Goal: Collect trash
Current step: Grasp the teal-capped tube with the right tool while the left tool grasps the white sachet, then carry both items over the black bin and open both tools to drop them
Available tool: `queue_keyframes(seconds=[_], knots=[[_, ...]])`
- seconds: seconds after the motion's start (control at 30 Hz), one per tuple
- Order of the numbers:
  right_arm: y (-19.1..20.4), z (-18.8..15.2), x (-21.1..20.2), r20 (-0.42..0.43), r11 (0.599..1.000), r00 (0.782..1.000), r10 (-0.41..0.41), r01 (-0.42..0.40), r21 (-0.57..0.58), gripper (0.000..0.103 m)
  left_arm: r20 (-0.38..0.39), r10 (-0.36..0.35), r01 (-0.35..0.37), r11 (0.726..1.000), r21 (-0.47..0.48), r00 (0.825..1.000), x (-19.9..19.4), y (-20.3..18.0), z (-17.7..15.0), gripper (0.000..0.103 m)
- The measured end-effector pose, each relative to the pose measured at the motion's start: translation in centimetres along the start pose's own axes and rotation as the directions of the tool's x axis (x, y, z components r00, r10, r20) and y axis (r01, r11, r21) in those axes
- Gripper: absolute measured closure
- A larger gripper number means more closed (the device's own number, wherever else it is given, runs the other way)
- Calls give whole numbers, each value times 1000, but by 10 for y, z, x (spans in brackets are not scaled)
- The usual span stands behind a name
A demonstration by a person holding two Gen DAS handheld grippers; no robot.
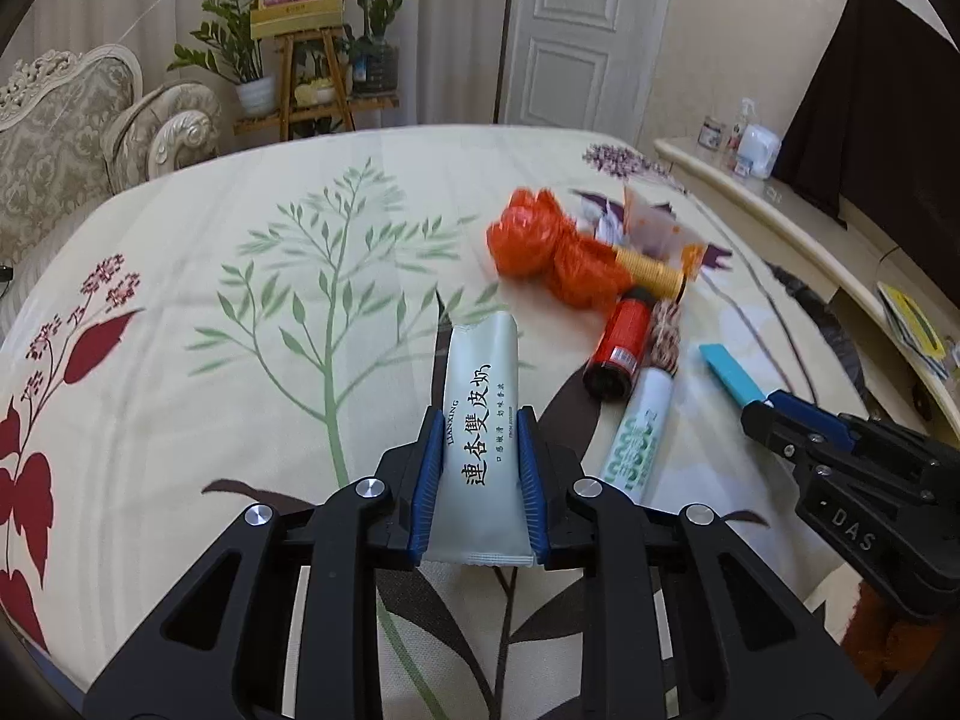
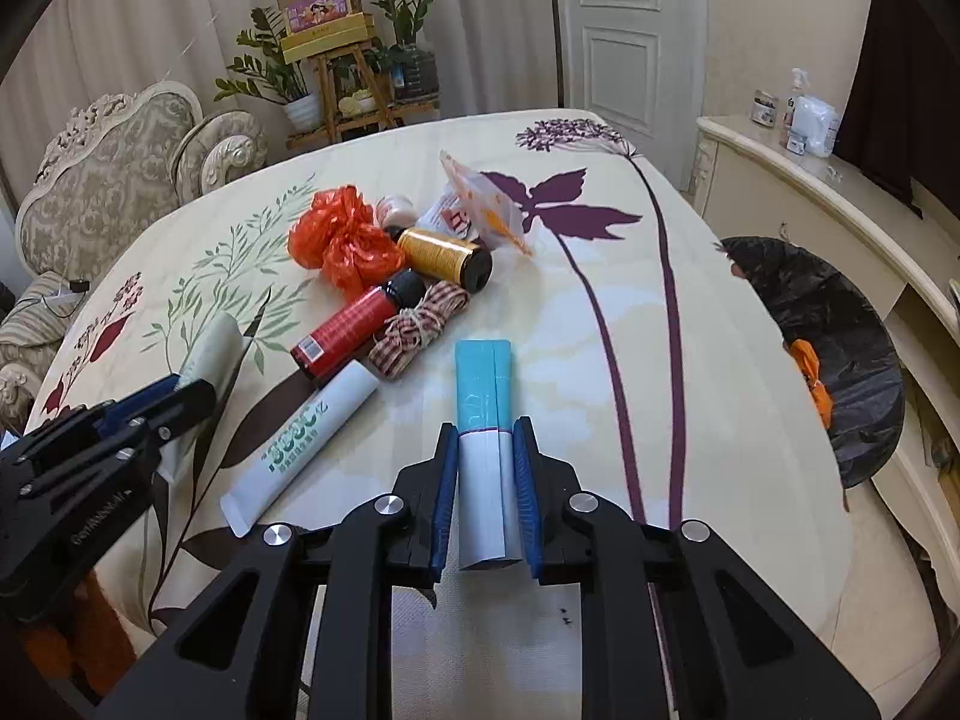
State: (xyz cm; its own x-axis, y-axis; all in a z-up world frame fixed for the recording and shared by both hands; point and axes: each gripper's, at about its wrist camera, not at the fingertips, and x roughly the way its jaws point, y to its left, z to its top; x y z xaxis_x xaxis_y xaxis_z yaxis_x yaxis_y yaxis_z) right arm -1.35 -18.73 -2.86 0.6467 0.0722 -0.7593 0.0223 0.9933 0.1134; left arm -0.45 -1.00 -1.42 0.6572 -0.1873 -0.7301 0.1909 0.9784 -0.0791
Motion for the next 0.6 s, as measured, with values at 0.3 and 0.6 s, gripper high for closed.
queue_keyframes(seconds=[0.3,0.6], knots=[[-12,8,-9,33,1000,999,-18,17,13,84,50,-36,35,999,27,998,-9,-18,18,79],[-45,27,-26,100,995,992,-81,75,66,84,69,-96,92,994,64,993,-4,-51,34,79]])
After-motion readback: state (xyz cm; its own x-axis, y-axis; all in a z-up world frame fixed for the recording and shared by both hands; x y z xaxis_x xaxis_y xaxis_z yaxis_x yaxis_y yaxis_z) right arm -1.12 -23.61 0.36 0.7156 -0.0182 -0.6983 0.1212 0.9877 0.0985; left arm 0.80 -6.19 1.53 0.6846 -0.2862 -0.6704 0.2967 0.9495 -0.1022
